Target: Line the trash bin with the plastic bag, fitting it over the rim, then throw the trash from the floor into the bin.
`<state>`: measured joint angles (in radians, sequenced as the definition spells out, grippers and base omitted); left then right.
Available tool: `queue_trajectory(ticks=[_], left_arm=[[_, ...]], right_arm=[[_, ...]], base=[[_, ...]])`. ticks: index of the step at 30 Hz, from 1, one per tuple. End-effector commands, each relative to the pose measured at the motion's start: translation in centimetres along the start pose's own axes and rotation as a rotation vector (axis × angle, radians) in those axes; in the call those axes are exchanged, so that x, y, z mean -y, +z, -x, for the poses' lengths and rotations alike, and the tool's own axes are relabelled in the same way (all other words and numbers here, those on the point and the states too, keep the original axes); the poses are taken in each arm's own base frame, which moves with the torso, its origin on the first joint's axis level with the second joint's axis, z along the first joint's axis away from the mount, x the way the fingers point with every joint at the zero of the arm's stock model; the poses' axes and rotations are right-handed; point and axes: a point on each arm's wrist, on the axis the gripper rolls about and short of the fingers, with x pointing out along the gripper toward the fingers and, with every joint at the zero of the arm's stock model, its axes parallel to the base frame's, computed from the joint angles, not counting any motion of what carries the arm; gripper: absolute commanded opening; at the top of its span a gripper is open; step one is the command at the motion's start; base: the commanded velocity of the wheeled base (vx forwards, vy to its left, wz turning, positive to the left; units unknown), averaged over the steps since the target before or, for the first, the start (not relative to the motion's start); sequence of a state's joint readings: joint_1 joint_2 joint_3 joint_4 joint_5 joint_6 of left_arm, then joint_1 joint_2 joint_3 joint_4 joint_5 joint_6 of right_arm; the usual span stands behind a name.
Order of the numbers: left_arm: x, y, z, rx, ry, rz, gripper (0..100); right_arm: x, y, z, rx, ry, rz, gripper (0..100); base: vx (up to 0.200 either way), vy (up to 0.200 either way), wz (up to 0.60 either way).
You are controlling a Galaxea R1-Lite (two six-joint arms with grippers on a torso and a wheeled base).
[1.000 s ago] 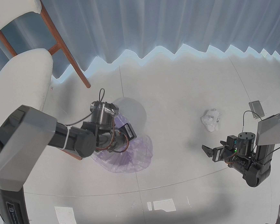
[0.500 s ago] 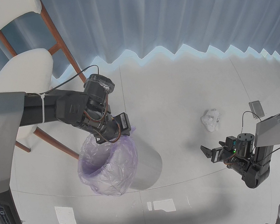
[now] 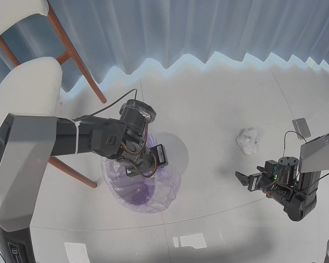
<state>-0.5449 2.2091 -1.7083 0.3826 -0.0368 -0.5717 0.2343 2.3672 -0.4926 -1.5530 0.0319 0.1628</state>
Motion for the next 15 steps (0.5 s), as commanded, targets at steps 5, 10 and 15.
queue_trajectory(ticks=[5, 10, 15], left_arm=[[-0.1, -0.2, -1.2, -0.004, 0.002, 0.003, 100], [0.4, 0.6, -1.2, 0.077, -0.045, 0.001, 100], [0.5, 0.9, -1.5, 0.114, -0.055, -0.001, 100]], right_arm=[[0.0, 0.0, 0.0, 0.004, 0.001, 0.000, 100], [-0.2, 0.0, 0.0, 0.003, 0.006, 0.002, 100], [-0.4, -0.1, 0.1, 0.002, 0.013, 0.004, 100]], base=[[0.000, 0.000, 0.00], [0.000, 0.000, 0.00], [0.000, 0.000, 0.00]])
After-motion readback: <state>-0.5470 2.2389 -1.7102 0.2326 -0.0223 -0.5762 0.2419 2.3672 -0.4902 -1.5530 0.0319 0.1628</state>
